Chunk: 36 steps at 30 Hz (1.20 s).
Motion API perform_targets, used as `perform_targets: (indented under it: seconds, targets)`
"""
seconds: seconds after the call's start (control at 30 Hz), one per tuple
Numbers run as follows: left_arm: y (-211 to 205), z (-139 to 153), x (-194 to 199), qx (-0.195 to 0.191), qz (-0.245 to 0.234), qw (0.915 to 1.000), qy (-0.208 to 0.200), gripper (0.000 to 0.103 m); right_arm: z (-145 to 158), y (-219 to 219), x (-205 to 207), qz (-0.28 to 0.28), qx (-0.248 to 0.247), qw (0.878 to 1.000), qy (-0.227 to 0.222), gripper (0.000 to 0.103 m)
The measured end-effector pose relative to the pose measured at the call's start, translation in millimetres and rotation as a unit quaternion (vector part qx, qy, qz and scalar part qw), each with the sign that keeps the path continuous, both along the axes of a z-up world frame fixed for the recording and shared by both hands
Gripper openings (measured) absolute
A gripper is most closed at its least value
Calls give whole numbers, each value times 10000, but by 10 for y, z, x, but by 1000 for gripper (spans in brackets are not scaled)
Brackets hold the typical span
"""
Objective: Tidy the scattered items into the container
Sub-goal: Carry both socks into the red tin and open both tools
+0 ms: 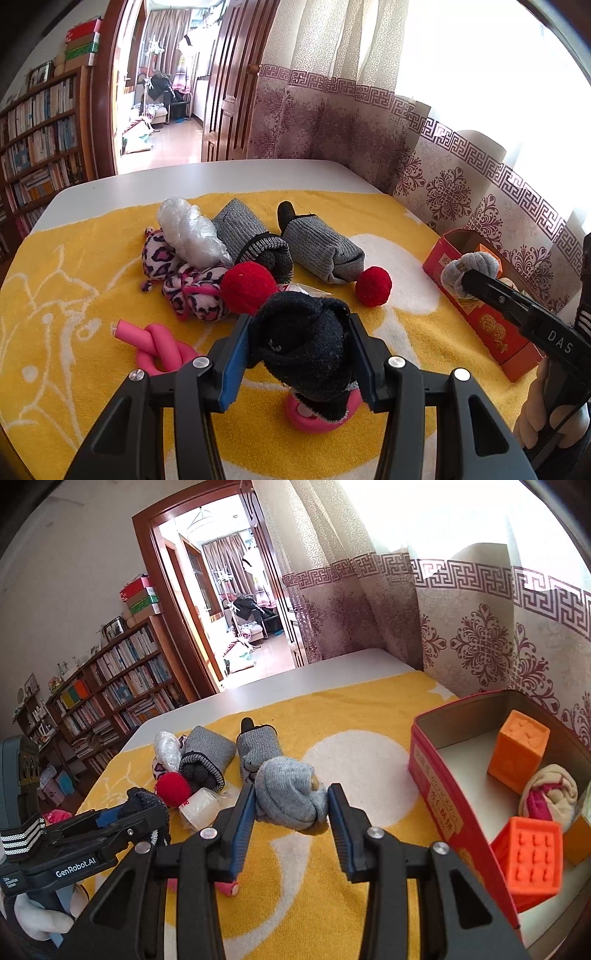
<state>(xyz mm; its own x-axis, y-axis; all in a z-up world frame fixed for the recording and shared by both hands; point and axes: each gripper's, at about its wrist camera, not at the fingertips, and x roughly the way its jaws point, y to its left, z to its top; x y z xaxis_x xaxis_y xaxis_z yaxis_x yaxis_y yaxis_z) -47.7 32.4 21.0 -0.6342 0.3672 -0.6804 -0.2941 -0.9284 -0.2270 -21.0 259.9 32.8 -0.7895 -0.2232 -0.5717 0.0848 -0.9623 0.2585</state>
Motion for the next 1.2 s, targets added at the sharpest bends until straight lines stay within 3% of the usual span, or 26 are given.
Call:
perform_targets:
  seconds: [0.23, 0.53, 0.93, 1.2]
  targets:
    - [187, 60, 75, -65, -277, 9996, 64, 52, 157, 584, 287, -742, 48, 9971, 159, 43]
    - [774, 244, 155, -131, -1077, 9940, 120, 52, 204, 1305, 542, -1649, -19, 9861, 184, 43]
    - [1900, 519, 11, 70, -2016, 9792, 235, 52, 151, 1542, 606, -2016, 221, 9792, 84, 43]
    - [2534, 491, -210, 178, -2285, 9733, 128, 52, 123, 1662, 641, -2082, 216, 9778, 22, 43]
